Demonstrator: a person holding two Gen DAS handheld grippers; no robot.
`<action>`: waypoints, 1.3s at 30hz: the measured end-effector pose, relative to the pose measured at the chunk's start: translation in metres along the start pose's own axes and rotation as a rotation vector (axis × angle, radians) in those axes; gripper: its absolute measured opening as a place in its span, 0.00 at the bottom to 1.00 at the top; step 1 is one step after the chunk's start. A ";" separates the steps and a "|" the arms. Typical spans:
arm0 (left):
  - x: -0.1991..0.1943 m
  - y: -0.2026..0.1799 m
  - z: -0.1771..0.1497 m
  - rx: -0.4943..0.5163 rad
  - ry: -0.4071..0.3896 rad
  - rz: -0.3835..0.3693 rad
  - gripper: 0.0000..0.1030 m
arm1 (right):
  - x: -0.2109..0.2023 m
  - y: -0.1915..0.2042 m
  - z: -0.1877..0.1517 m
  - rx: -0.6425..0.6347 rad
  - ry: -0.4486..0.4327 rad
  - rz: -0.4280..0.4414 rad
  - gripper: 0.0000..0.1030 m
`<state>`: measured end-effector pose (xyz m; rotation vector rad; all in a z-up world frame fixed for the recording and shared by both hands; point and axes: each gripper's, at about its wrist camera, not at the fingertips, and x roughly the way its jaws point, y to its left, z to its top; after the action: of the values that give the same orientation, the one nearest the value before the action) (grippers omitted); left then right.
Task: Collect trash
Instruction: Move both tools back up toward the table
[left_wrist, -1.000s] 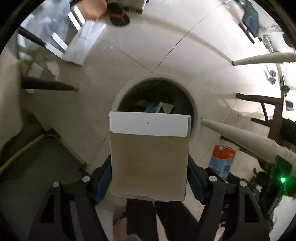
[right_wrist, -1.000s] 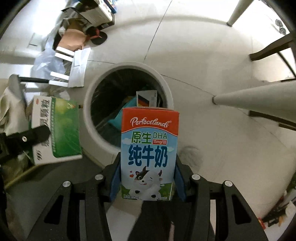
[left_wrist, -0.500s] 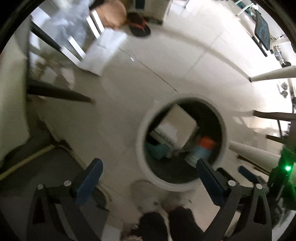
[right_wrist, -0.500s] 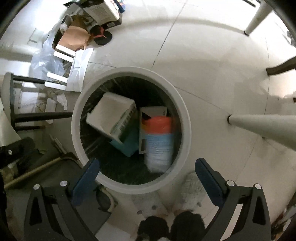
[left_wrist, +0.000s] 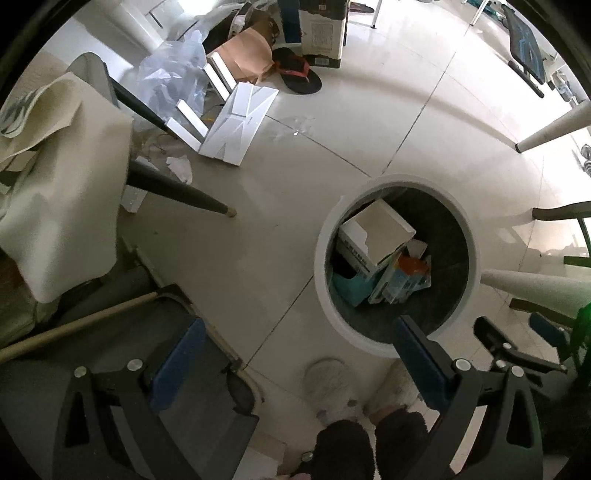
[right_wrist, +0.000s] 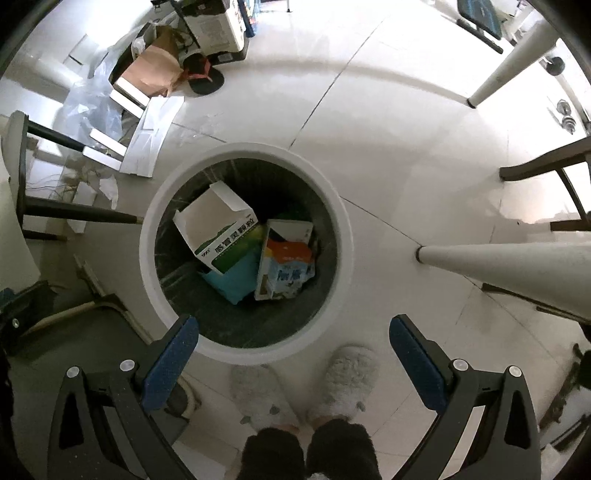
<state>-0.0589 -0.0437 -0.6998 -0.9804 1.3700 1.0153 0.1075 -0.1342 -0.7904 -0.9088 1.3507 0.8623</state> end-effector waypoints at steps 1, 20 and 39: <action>-0.002 0.000 -0.002 0.002 0.000 0.002 1.00 | -0.003 -0.001 -0.002 0.001 0.000 -0.006 1.00; -0.108 0.020 -0.056 -0.015 -0.012 0.017 1.00 | -0.139 -0.002 -0.042 -0.012 -0.061 -0.038 1.00; -0.326 0.044 -0.075 -0.054 -0.116 0.006 1.00 | -0.404 0.004 -0.054 0.019 -0.111 0.055 1.00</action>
<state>-0.1089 -0.1010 -0.3712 -0.9427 1.2569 1.1015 0.0651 -0.1786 -0.3870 -0.8004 1.2903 0.9271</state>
